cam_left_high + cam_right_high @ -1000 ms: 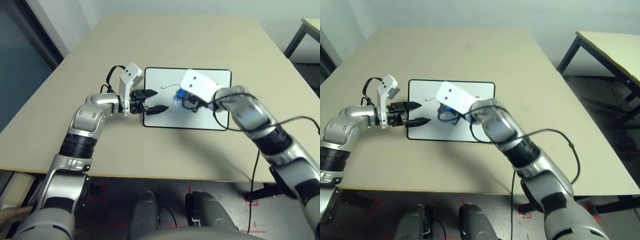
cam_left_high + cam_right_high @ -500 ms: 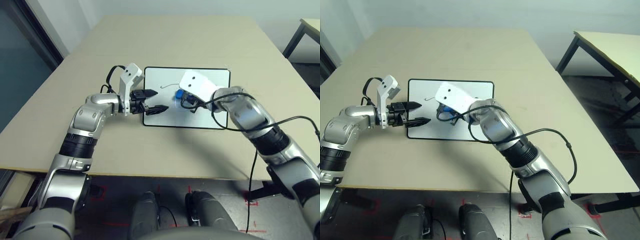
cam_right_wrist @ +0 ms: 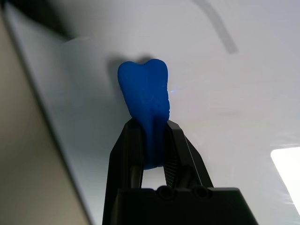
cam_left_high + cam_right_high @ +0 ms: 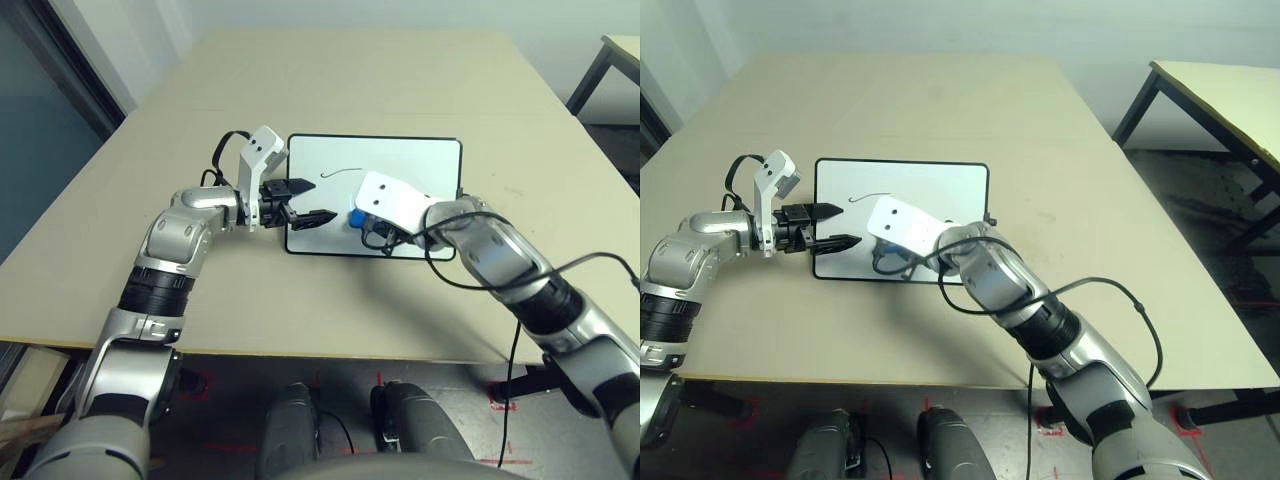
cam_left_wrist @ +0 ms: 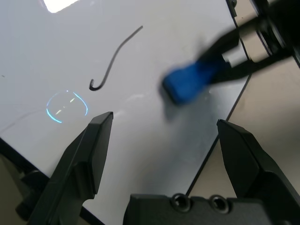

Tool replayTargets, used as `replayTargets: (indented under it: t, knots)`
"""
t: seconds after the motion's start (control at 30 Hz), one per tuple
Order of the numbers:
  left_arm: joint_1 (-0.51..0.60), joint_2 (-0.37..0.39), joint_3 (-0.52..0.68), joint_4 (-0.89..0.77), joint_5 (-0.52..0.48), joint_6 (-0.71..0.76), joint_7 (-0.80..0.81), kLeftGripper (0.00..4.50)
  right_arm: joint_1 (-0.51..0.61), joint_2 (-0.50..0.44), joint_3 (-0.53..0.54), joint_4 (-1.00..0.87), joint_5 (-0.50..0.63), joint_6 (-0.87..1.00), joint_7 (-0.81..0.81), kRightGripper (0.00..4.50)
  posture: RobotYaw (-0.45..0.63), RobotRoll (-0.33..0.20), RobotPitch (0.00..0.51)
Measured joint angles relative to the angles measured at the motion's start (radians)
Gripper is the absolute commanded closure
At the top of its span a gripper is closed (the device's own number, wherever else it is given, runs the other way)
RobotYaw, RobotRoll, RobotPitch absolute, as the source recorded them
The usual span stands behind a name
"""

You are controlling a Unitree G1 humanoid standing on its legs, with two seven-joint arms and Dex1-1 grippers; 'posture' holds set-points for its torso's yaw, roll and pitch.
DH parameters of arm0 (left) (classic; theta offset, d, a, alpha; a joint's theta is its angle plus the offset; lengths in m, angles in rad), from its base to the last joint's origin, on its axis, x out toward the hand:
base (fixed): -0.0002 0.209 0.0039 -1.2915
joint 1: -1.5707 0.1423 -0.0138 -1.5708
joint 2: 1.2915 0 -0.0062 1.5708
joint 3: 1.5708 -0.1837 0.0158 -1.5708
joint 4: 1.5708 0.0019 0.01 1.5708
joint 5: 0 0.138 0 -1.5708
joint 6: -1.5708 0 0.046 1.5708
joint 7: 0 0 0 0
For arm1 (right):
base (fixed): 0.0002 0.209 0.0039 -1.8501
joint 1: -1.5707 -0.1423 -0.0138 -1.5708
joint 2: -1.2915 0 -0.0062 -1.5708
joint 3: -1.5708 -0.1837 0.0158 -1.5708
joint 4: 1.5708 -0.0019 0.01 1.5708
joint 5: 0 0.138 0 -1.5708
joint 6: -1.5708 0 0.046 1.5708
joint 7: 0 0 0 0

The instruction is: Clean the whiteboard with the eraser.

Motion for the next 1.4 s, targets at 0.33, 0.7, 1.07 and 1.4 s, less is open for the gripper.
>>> replayTargets:
  t: [0.33, 0.7, 1.07, 1.4]
  knots:
    - [0.0, 0.001, 0.0, 0.0, 0.0, 0.0, -0.003, 0.0, -0.046, -0.037, -0.083, 0.084, -0.031, -0.074, -0.031, 3.93, -0.16, 0.0, 0.114]
    - [-0.008, 0.012, 0.0, 0.011, 0.002, -0.004, -0.012, 0.0, 0.016, -0.074, 0.009, -0.14, -0.027, 0.125, 0.064, 3.93, -0.15, 0.0, 0.116]
    - [-0.035, 0.063, 0.016, 0.03, -0.011, 0.03, -0.024, 0.0, -0.119, -0.006, 0.011, 0.061, -0.036, 0.005, 0.056, 3.93, -0.13, 0.0, 0.113]
    - [-0.017, 0.115, 0.041, -0.056, -0.058, 0.117, -0.02, 0.0, -0.029, -0.049, 0.068, -0.101, -0.039, 0.066, 0.114, 3.93, -0.12, 0.0, 0.11]
